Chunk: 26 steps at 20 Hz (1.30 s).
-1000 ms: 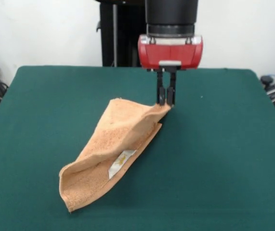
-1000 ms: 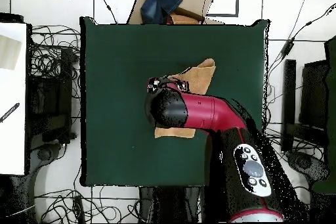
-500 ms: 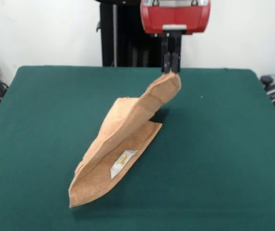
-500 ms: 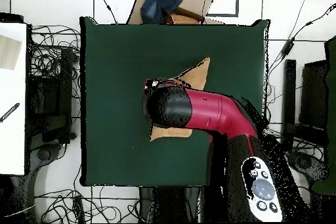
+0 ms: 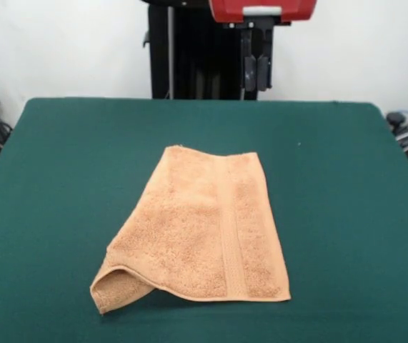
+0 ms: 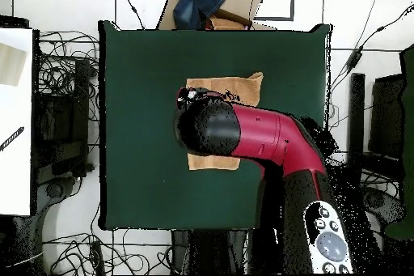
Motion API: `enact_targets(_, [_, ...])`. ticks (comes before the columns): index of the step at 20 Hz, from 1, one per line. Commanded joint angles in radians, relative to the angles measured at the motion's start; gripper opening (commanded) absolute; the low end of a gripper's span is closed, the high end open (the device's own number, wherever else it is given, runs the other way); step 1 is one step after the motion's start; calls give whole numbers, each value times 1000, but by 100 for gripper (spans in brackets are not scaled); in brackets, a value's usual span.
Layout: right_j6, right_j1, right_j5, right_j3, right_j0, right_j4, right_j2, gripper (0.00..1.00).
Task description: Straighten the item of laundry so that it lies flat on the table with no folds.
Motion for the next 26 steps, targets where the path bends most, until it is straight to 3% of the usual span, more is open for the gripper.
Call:
enact_targets(1, [64, -16, 148, -8, 15, 36, 53, 0])
enact_targets(6, [76, 9, 136, -25, 26, 26, 48, 0])
enact_targets(11, [91, 34, 105, -55, 74, -43, 4, 0])
enact_targets(19, [191, 223, -143, -31, 157, -68, -40, 0])
enact_targets(26, [204, 329, -196, -70, 212, -62, -105, 0])
